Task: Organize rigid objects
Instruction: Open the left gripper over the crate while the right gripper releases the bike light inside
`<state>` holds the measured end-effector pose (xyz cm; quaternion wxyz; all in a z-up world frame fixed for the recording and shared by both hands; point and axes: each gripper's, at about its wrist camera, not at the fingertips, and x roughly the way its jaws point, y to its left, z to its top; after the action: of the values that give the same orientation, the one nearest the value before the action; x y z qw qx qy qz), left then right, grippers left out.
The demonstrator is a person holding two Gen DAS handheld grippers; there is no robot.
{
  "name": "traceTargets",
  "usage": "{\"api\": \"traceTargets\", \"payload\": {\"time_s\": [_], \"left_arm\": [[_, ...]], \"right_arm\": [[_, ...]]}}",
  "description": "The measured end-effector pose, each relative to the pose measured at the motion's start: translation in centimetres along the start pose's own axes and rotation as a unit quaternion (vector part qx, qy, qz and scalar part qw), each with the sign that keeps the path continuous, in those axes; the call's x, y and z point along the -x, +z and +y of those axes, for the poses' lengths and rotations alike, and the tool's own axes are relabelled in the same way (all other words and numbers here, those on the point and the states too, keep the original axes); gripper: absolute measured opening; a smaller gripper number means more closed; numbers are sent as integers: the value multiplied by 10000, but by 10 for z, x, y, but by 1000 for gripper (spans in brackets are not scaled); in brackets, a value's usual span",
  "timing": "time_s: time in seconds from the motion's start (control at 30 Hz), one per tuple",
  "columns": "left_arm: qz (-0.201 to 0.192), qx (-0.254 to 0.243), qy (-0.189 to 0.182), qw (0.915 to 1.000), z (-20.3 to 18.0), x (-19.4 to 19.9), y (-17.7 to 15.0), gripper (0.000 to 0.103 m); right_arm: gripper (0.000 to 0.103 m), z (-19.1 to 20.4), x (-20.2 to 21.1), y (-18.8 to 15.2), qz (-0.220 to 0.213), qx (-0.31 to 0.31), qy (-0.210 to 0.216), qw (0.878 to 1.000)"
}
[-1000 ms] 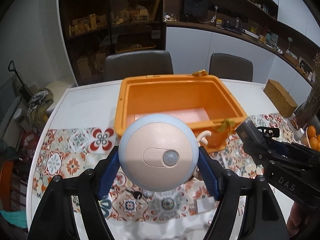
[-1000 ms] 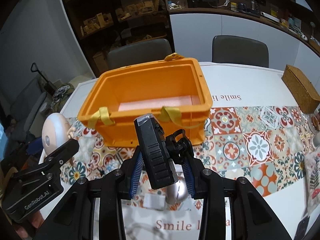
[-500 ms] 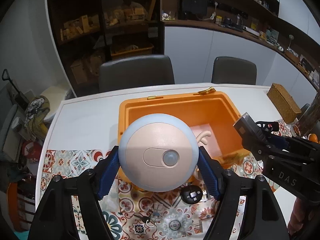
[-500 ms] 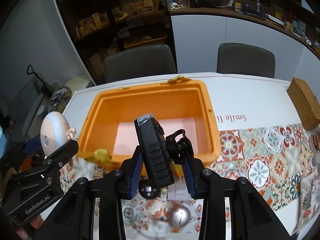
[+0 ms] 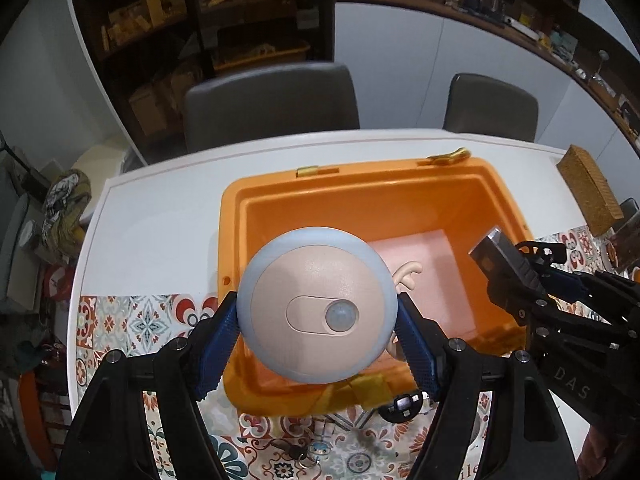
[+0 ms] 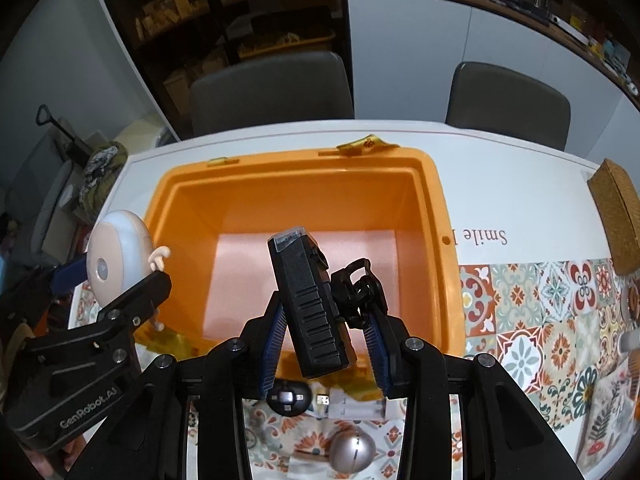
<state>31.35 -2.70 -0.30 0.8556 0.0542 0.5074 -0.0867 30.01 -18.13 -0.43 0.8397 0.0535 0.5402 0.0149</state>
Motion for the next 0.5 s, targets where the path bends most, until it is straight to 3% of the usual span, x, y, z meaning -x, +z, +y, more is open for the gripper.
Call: {"api": "traceTargets", "payload": {"time_s": [0.3, 0.5], "left_arm": [[566, 100, -192, 9982, 1, -32, 0, 76], [483, 77, 33, 9988, 1, -28, -1, 78]], "right_arm": [[39, -3, -24, 4, 289, -65, -21, 9996], [39, -7, -29, 3, 346, -90, -26, 9994]]}}
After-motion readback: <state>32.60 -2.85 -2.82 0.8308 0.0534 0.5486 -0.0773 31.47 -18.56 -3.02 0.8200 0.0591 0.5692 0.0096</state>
